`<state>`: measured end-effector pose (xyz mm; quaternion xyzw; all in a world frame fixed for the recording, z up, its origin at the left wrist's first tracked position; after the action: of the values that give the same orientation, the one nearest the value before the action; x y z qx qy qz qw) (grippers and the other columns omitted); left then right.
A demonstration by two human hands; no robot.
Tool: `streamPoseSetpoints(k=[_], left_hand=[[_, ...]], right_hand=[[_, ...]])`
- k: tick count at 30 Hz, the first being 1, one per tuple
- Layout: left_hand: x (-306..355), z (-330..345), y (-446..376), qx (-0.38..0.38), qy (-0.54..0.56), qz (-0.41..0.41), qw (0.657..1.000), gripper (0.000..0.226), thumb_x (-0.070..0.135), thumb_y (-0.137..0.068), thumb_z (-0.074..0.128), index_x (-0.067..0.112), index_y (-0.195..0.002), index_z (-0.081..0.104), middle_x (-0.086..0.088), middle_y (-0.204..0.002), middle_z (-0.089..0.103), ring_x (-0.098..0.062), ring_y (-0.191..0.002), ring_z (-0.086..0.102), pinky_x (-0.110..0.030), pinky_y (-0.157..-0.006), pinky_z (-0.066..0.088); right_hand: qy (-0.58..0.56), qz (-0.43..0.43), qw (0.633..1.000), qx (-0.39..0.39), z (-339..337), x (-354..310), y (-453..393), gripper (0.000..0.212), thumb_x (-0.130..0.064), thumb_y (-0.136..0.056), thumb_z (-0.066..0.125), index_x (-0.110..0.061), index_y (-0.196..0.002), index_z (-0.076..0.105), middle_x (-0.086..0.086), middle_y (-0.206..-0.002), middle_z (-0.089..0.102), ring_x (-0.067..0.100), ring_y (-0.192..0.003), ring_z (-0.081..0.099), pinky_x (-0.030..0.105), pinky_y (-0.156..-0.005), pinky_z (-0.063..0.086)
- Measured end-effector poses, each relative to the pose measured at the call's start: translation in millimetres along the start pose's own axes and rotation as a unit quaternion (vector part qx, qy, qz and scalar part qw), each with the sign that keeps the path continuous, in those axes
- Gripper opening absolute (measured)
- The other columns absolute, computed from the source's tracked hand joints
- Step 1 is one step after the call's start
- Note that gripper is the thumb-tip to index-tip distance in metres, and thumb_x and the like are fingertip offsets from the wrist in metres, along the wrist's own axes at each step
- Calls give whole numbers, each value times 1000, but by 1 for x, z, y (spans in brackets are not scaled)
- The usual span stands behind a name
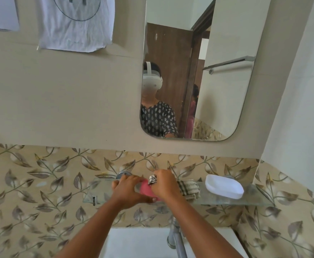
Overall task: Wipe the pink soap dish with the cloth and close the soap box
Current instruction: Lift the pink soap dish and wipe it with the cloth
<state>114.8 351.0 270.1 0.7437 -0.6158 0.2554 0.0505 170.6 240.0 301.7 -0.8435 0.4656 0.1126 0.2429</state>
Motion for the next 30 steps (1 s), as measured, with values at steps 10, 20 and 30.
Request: streamPoseSetpoints(k=[10,20,30], left_hand=[[-3,3,-4,-10,17,-6,1000,86,76,-53,69,39,-129,50,15,-136,47,-12,-124,31,-32,-90,19],[-1,3,-1,-32,21,-17,999,96,81,-44,57,41,-131,48,13,-140,45,-13,-128,27,-34,-93,18],[-1,4,-3,-28,4,-15,999,86,74,-58,67,40,-134,45,14,-142,44,-14,-130,28,-36,-96,18]], right_hand=[[-126,-43,983,-125,8,-4,3,18,-7,-70,75,-21,-81,75,-3,-80,74,5,-70,68,28,-66,59],[-195,-52,958,-202,-5,-7,19,33,5,-70,63,-22,-86,73,3,-95,73,11,-78,67,23,-60,55],[-23,-40,997,-64,0,-9,8,15,-5,-75,68,-8,-89,72,9,-85,69,21,-76,65,36,-68,58]])
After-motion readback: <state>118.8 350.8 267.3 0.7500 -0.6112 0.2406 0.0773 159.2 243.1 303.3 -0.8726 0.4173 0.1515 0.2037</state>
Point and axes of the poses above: each hand's wrist, its own y-axis away from the middle knuckle, its own z-axis out of the palm, x = y × z, the point moved 8 cm from there along -y, towards the middle knuckle
